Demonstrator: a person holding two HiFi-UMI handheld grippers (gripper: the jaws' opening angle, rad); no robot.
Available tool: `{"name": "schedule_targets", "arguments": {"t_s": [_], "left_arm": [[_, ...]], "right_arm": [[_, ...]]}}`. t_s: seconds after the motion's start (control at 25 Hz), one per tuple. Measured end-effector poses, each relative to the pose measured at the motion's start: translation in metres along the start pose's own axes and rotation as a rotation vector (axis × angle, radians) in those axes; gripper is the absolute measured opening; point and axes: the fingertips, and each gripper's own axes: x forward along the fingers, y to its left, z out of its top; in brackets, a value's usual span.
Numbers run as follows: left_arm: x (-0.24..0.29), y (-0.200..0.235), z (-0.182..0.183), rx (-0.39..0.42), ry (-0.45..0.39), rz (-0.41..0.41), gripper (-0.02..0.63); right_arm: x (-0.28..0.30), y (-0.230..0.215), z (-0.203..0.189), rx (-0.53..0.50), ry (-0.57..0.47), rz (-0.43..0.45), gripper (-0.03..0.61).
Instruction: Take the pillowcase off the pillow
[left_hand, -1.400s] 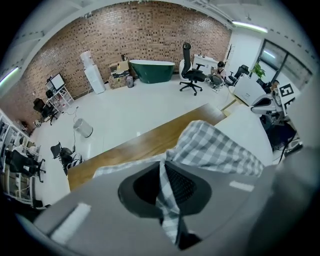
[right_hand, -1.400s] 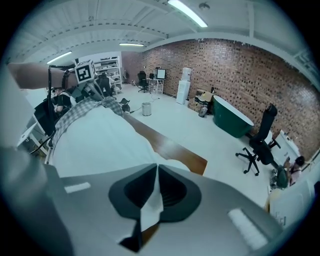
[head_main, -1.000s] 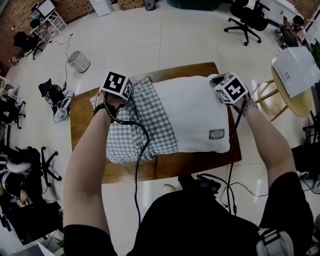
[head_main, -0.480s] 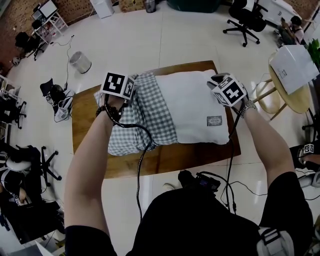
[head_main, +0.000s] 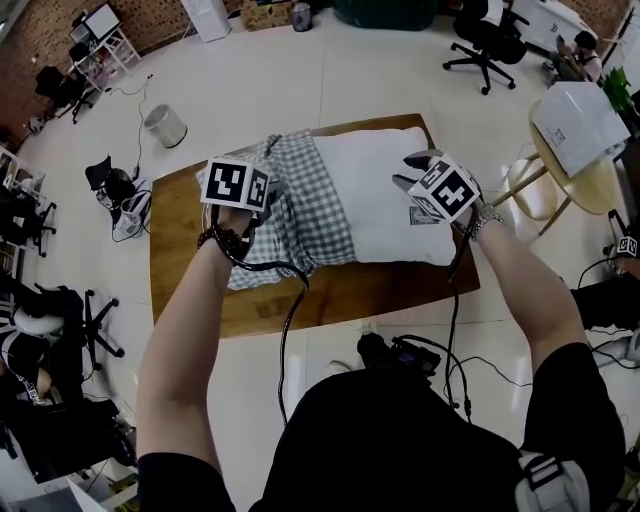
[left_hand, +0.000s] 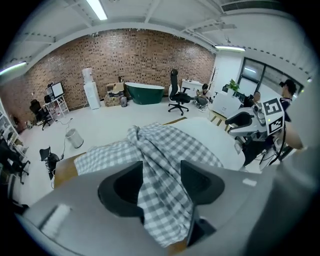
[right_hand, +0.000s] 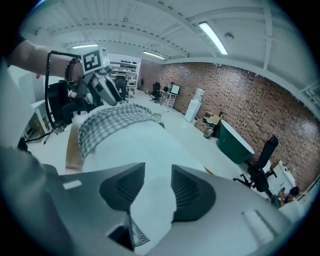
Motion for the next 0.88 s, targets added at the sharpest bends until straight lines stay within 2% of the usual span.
{"name": "schedule_targets", "arguments": {"t_s": [0.4, 0.88], "left_arm": [[-0.015, -0.032, -0.068, -0.068, -0.055, -0.014, 0.293], [-0.002, -0.063, -0.129, -0.152, -0.085, -0.007, 0.307]], "right_arm": [[0.004, 0.089, -0.002, -0.119, 0.004, 0.056, 0.216], [0.018, 0.154, -0.029, -0.241, 0.079, 0.098, 0.249]]}}
